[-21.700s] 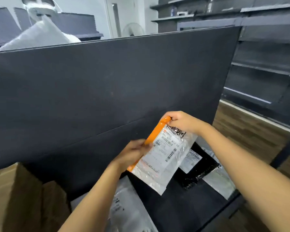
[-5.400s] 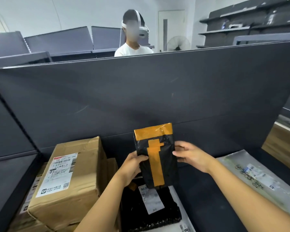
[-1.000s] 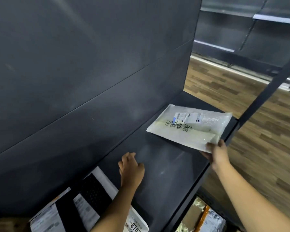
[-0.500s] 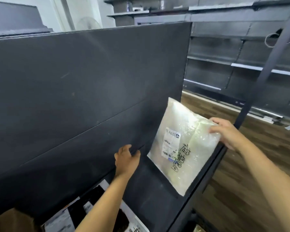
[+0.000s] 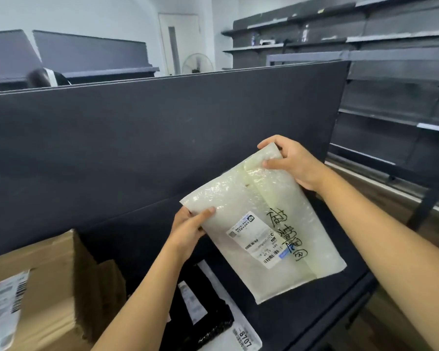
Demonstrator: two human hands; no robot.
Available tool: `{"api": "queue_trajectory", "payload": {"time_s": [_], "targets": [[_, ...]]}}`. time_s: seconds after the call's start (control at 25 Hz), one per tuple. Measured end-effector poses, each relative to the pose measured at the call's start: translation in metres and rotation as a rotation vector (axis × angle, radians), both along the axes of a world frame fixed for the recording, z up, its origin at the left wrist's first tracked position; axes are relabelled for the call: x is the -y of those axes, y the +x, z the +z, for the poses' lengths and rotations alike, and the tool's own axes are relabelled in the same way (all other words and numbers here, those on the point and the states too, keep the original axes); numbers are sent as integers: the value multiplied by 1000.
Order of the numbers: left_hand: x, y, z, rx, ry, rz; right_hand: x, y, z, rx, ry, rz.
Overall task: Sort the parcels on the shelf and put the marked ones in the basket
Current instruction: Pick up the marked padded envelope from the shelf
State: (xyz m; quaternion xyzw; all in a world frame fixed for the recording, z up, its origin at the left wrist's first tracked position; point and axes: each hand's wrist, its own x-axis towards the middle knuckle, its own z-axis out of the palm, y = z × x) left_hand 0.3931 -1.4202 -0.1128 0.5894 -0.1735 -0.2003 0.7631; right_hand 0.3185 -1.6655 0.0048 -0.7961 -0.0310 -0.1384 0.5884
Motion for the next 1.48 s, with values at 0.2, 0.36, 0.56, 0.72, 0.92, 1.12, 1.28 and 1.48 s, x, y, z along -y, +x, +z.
{"api": "queue_trajectory", "payload": {"time_s": [0.2,0.36,0.56,0.72,0.92,1.12,1.28,1.48], "targets": [[-34,-4,-2,-253,-296,251,-42,16,-9,102,-106,-195],[-51,-5,6,-358,-538,405,-31,-1,-32,280,-248,-680],[-45,-11,7,-524,-719,400,-32,-20,-84,67,516,-457],[-37,-21,0,-554,-754,368,-51,-30,-109,62,546,-436],[-42,-24,-1,-536,-686,310,-39,-35,-104,89,529,-469],[-61,-16,-9,-458,-533,395,-33,-39,-100,115,514,-448],[-76,-3,0,-73,2,377,-25,-45,-101,111,553,-479],[-72,-3,0,59,204,264,-14,-65,-110,81,569,-514]]}}
